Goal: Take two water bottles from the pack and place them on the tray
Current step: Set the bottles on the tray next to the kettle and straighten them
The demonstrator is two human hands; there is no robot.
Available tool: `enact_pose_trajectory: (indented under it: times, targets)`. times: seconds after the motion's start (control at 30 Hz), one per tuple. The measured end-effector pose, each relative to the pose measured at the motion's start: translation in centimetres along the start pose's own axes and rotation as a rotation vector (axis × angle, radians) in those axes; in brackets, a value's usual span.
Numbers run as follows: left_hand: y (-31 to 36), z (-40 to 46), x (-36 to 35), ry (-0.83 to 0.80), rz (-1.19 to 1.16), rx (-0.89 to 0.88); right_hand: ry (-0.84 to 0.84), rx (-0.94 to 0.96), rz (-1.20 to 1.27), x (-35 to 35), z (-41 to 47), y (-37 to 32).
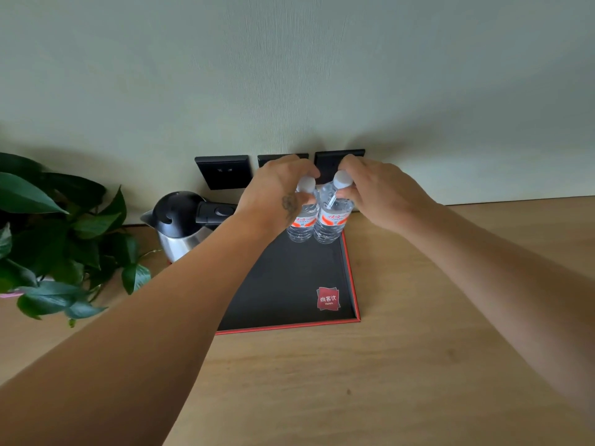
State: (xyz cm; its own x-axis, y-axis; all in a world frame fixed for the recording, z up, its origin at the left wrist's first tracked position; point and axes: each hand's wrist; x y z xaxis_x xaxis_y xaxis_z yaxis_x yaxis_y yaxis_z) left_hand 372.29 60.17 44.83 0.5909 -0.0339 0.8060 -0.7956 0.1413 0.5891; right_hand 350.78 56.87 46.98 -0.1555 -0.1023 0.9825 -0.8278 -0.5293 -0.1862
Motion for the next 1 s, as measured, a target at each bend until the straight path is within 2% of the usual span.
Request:
enact_pose_trajectory:
  times: [1.0]
  targets:
    - [0.5, 1.2, 0.4, -0.016, -0.067, 0.147, 0.054, 0.053, 0.013, -0.6, 0.8, 0.6]
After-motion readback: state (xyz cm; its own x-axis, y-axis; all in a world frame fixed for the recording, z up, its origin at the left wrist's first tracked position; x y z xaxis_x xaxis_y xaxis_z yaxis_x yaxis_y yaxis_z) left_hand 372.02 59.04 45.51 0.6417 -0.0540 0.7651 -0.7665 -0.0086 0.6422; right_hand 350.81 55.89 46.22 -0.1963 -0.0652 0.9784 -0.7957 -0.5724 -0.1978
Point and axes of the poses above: each hand's wrist, its own z-axis towards the middle knuckle, its own x-axis out of the back of the hand, y = z × x, and after that the axes turned 4 degrees about -y, right-handed
